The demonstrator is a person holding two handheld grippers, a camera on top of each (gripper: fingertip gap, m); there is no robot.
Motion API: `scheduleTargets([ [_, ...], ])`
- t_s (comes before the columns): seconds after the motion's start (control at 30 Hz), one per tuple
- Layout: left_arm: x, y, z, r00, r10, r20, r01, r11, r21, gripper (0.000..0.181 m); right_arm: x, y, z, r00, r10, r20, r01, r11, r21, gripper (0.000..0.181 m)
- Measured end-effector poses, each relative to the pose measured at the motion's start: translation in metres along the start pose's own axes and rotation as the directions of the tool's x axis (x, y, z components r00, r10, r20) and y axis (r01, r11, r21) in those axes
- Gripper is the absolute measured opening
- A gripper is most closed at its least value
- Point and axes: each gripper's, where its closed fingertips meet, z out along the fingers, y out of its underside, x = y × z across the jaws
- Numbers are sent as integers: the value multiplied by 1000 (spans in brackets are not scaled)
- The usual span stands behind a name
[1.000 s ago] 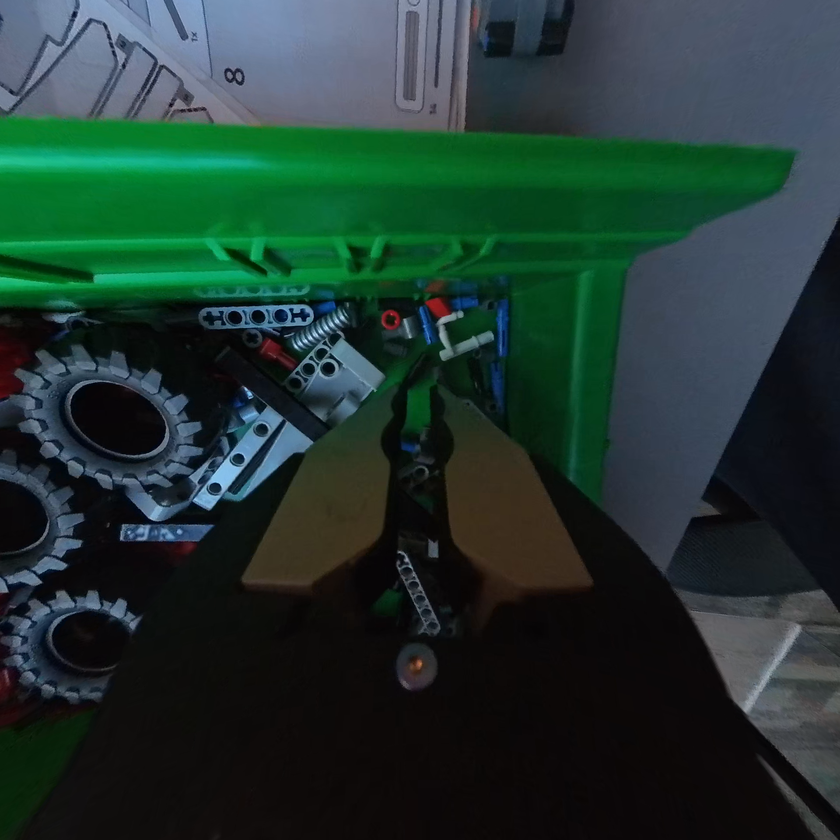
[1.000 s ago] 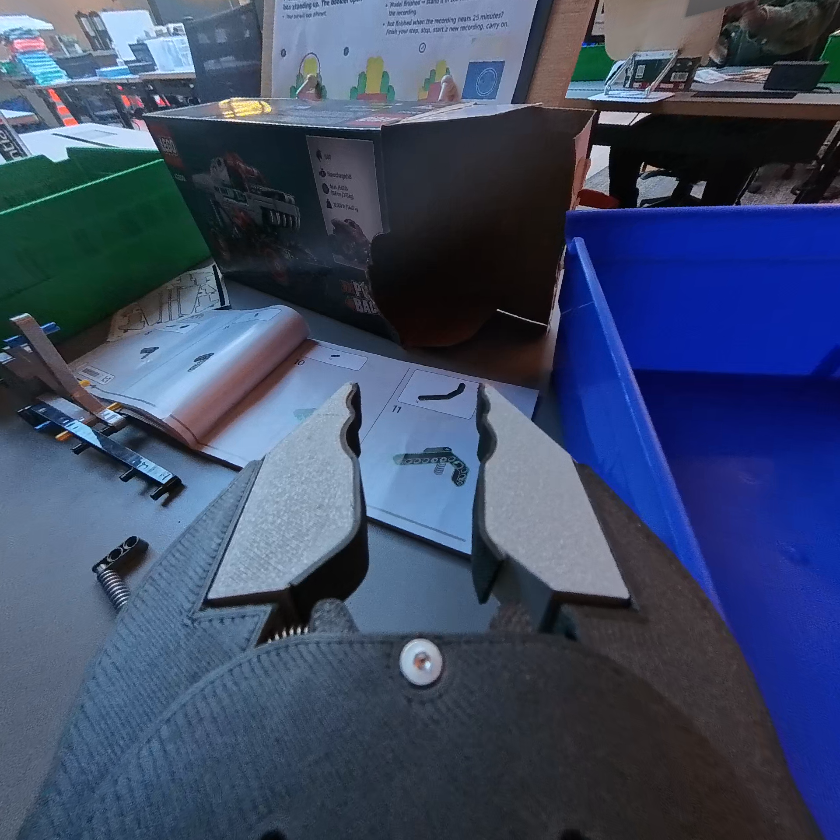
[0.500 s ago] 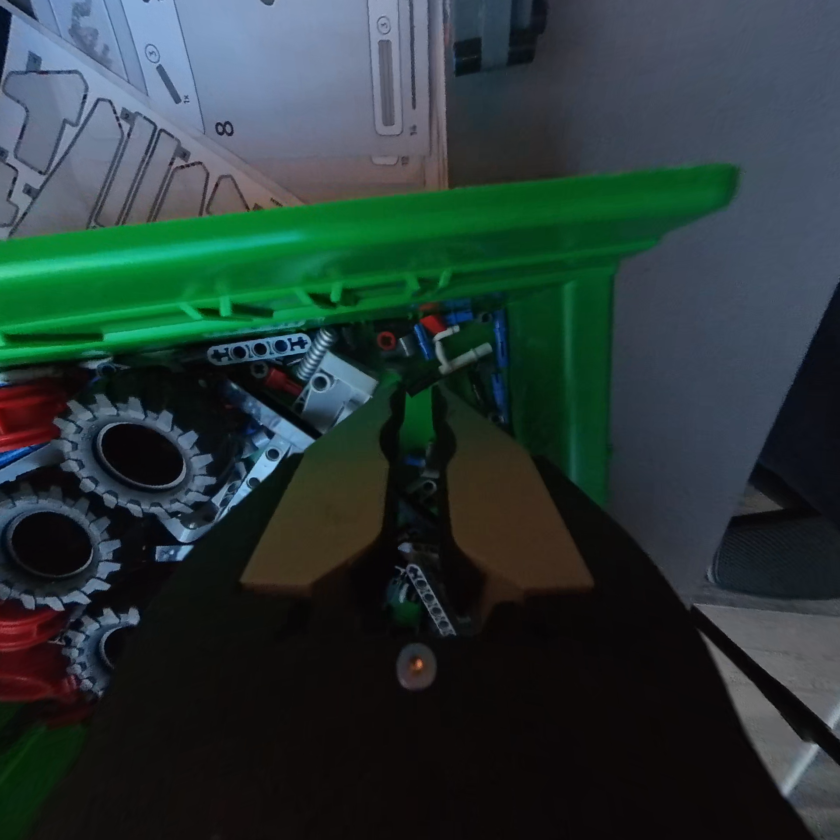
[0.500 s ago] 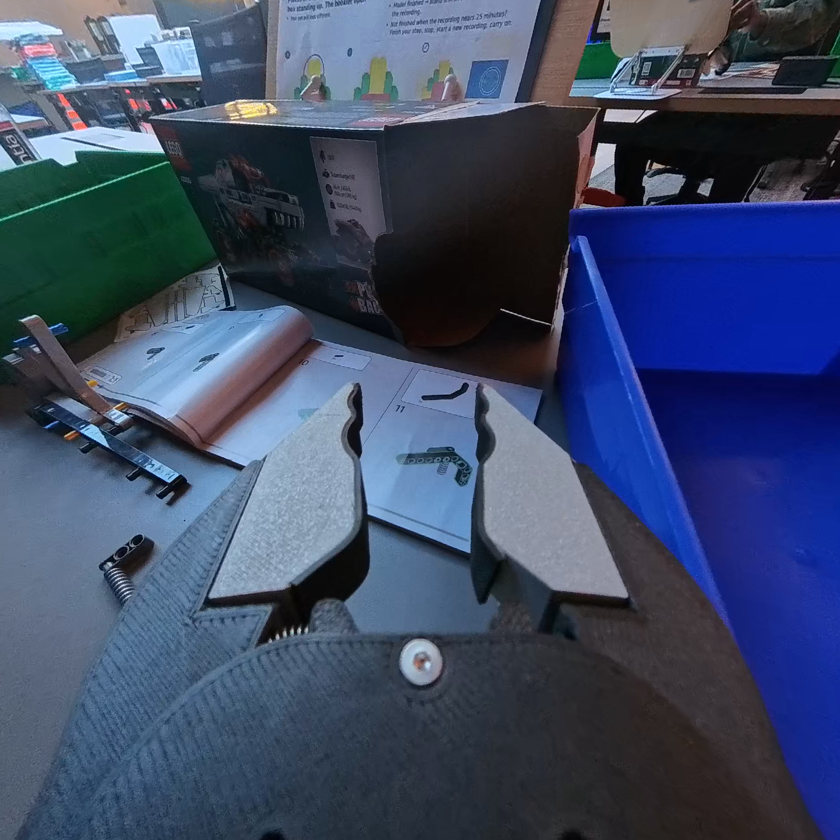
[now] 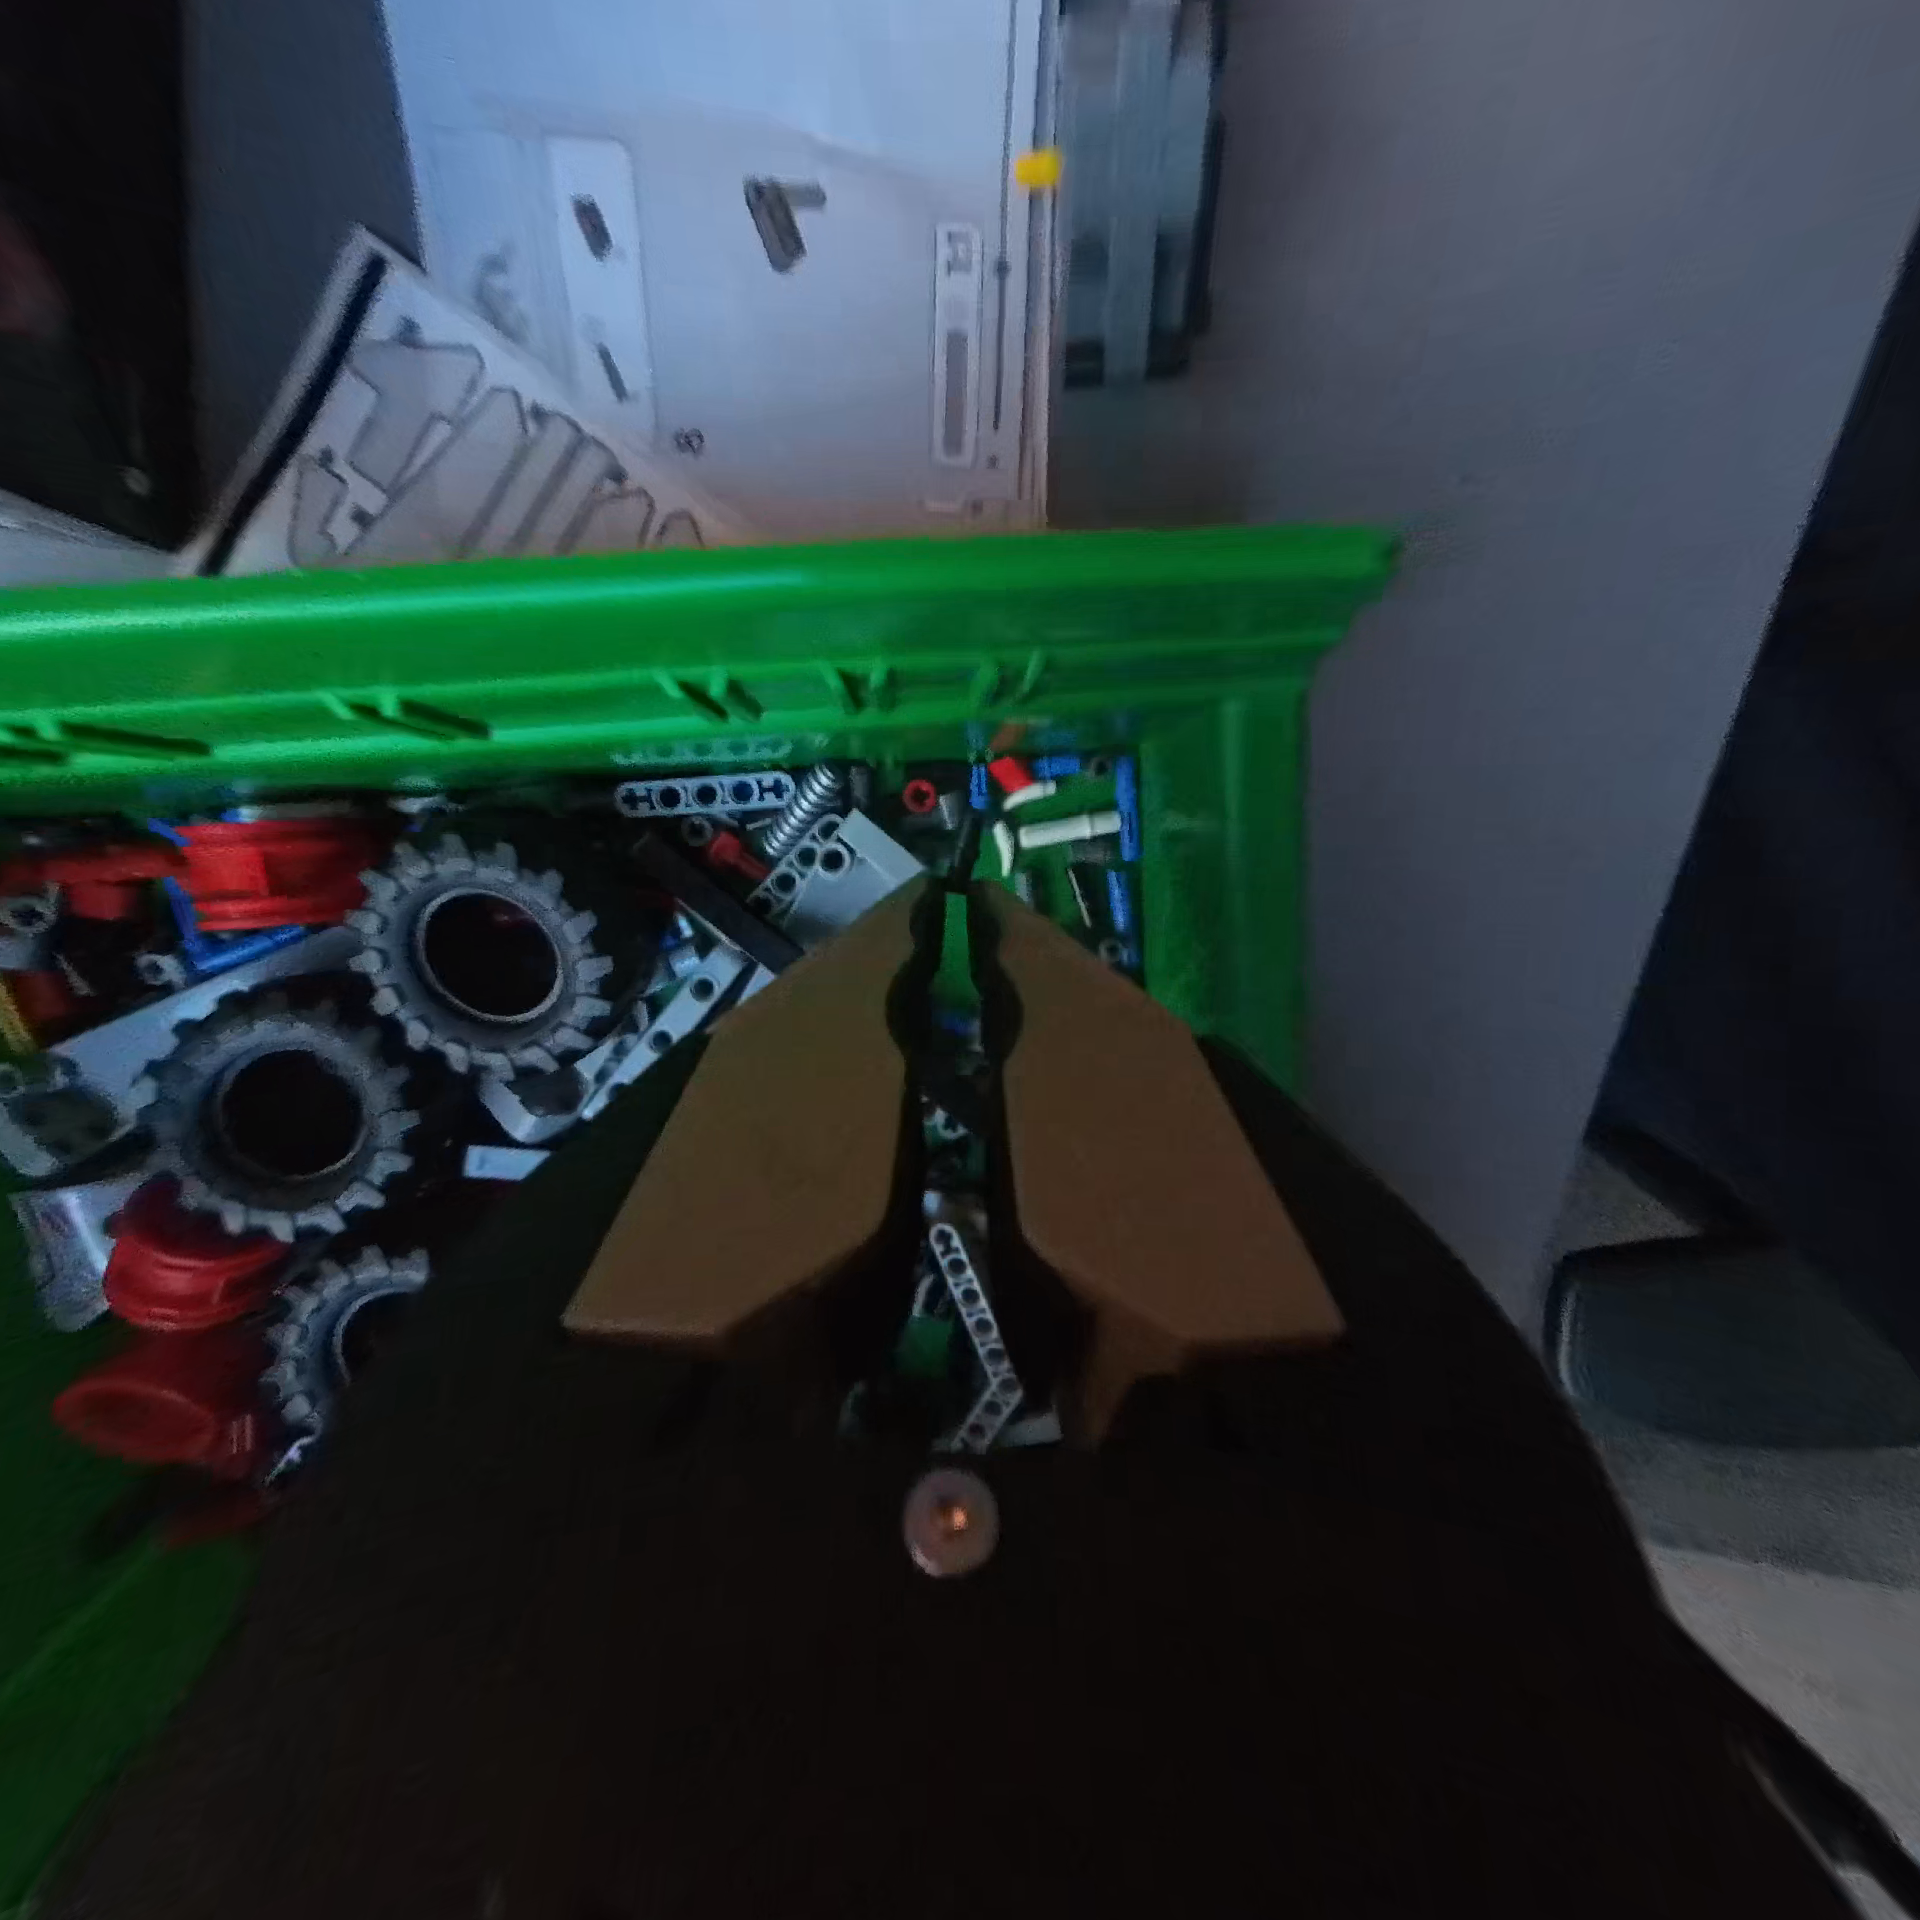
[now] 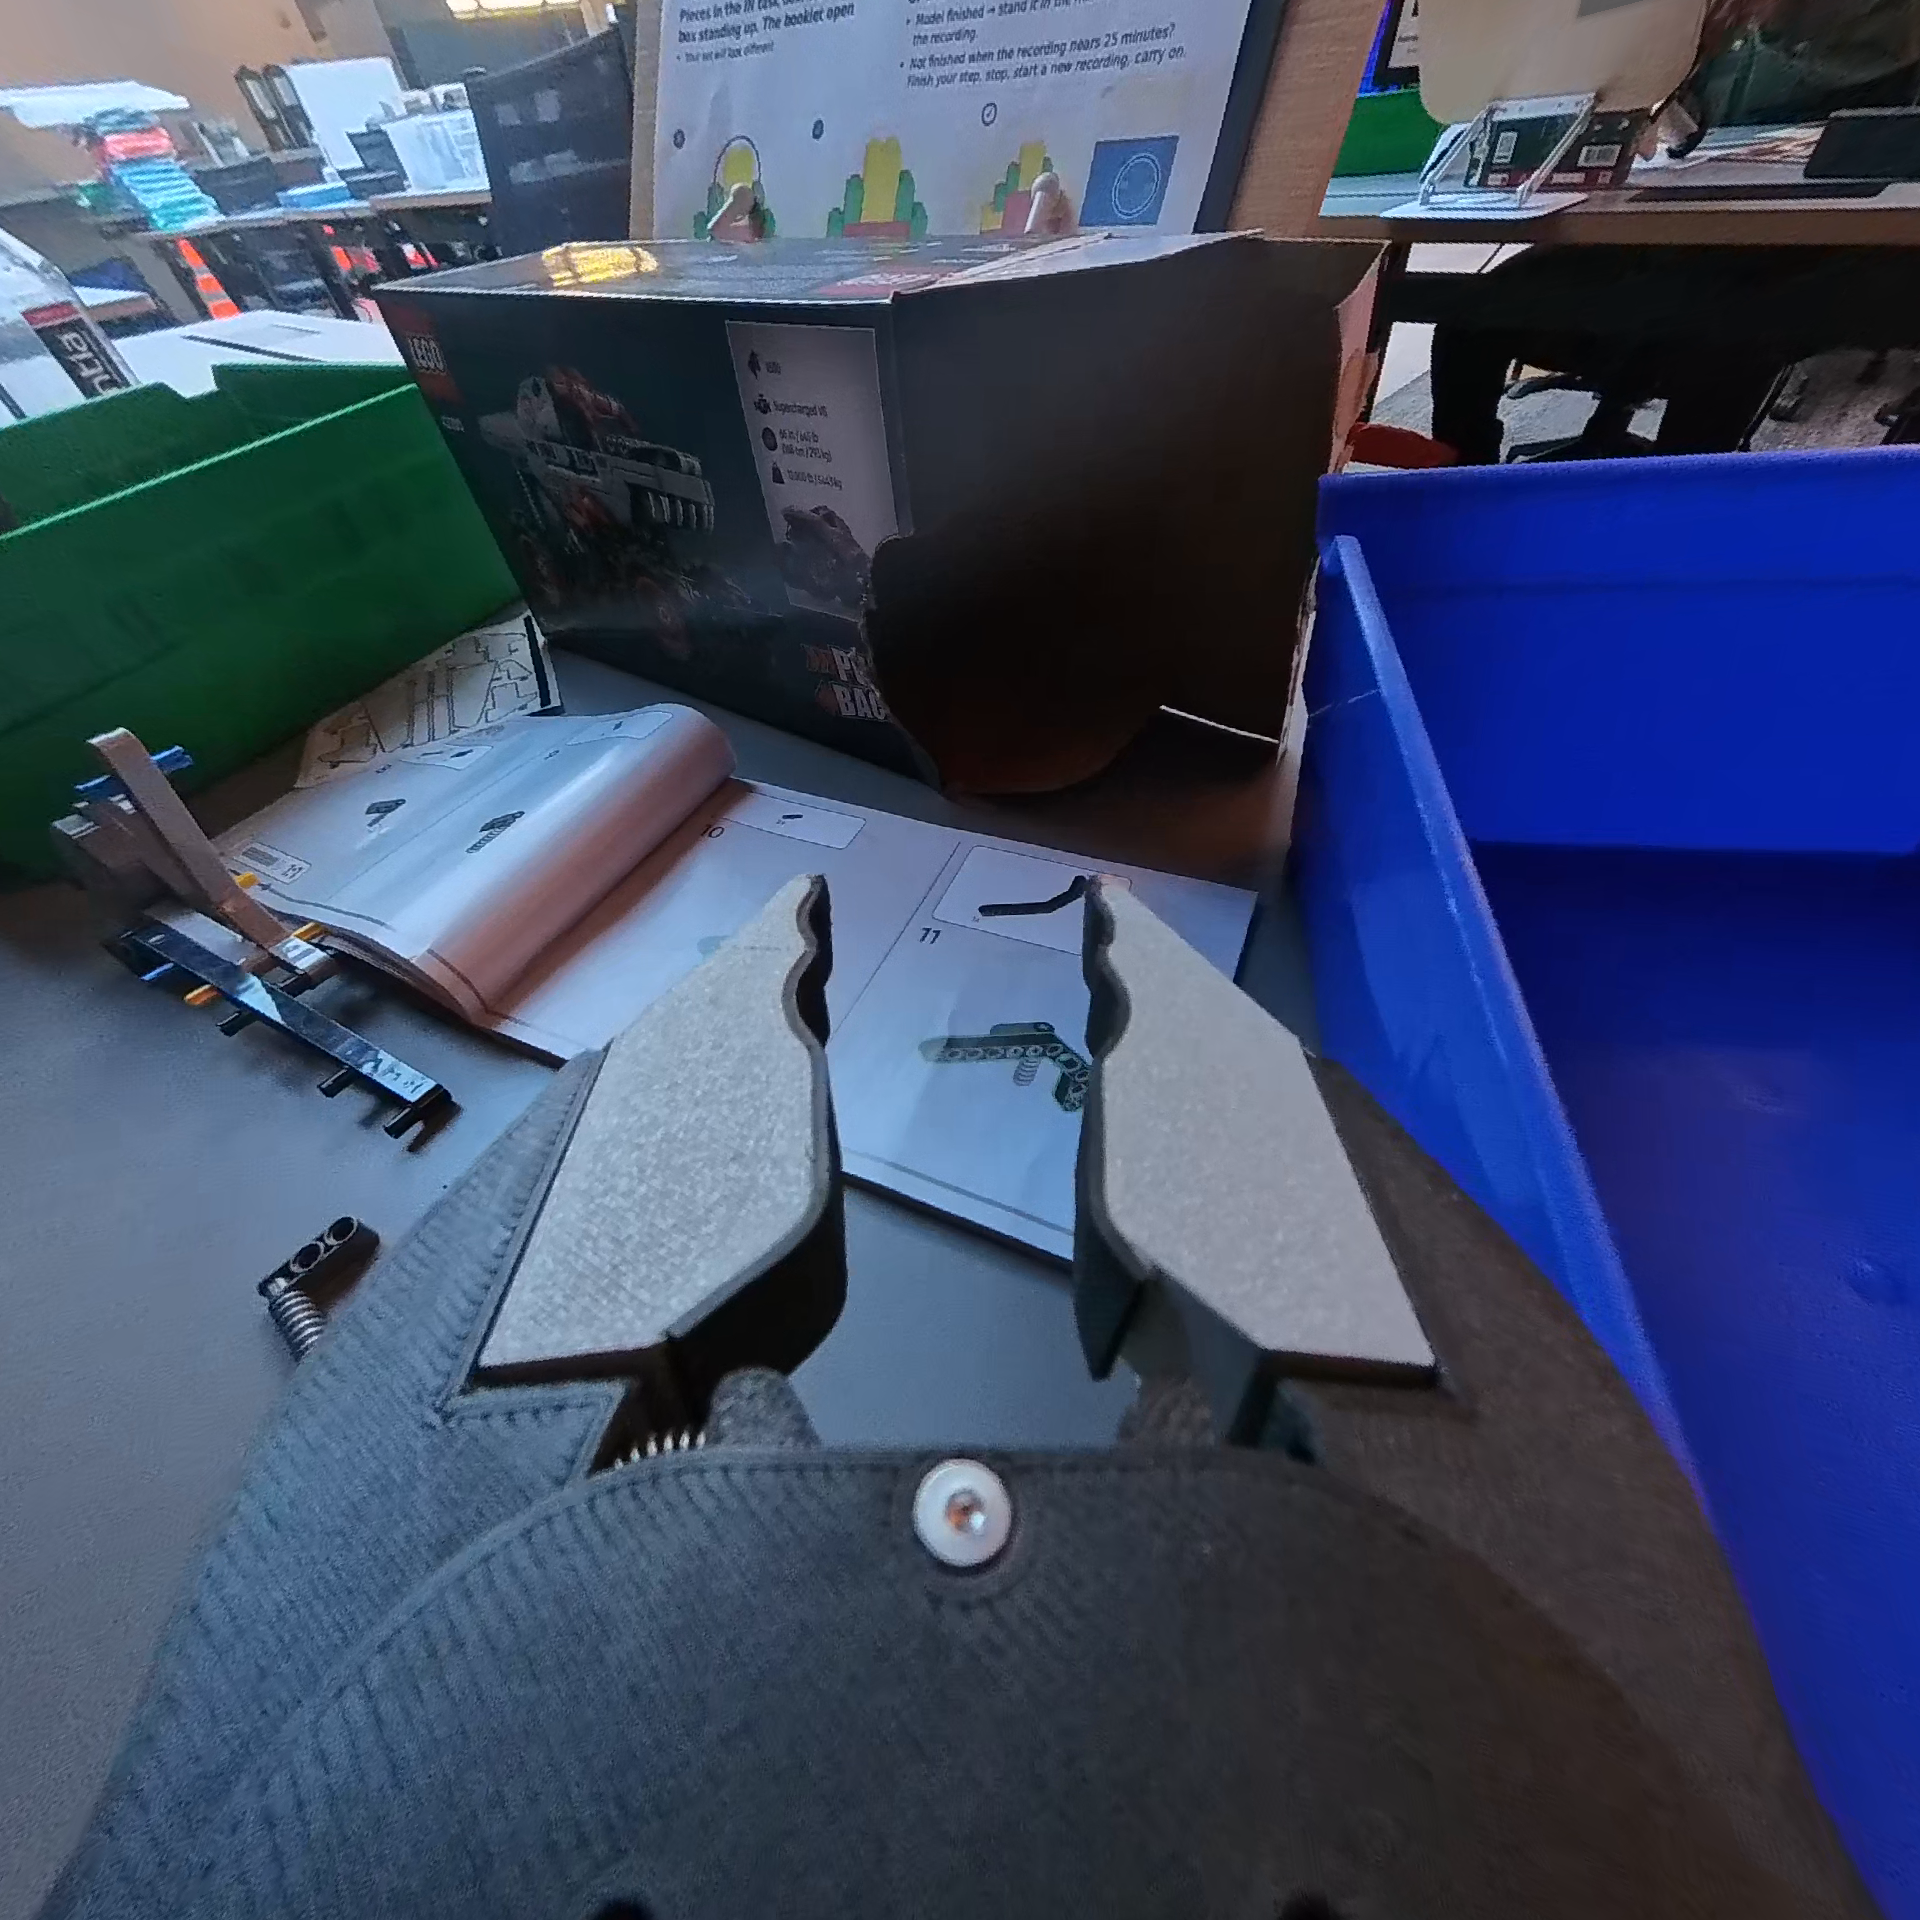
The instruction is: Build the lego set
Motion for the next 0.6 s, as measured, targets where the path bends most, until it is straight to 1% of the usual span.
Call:
scheduleTargets([
  [0.03,1,-12,-10,1000,-16,-9,17,998,59,2,0,0,0,1000,2,2,-2,1000,2,47],
  [0.1,14,-39,-31,997,-26,-72,38,983,177,2,-1,-1,-1,1000,8,7,-8,1000,7,47],
  [0.17,37,-67,-47,986,3,-164,44,957,287,2,-1,-1,-1,1000,11,10,-11,1000,12,46],
  [0.2,52,-81,-51,973,30,-230,50,942,333,2,-1,-2,-1,1000,12,11,-13,1000,13,46],
  [0.23,65,-91,-51,959,48,-281,57,934,353,2,-1,-1,-1,1000,14,11,-14,1000,12,47],
  [0.3,83,-100,-36,944,82,-320,33,941,336,2,-2,-1,-1,1000,16,13,-17,1000,11,46],
  [0.37,88,-101,-12,957,93,-276,-12,959,284,2,-2,-2,-1,1000,18,13,-18,1000,14,46],
  [0.47,88,-93,17,973,96,-212,-56,981,186,2,-3,-2,-2,1000,21,16,-22,1000,20,46],
  [0.53,87,-90,28,977,104,-185,-76,985,155,2,-3,-2,-3,1000,23,19,-23,1000,21,46],
  [0.6,89,-87,35,973,117,-197,-90,986,140,3,-3,-2,-2,999,26,23,-27,1000,16,46],
])
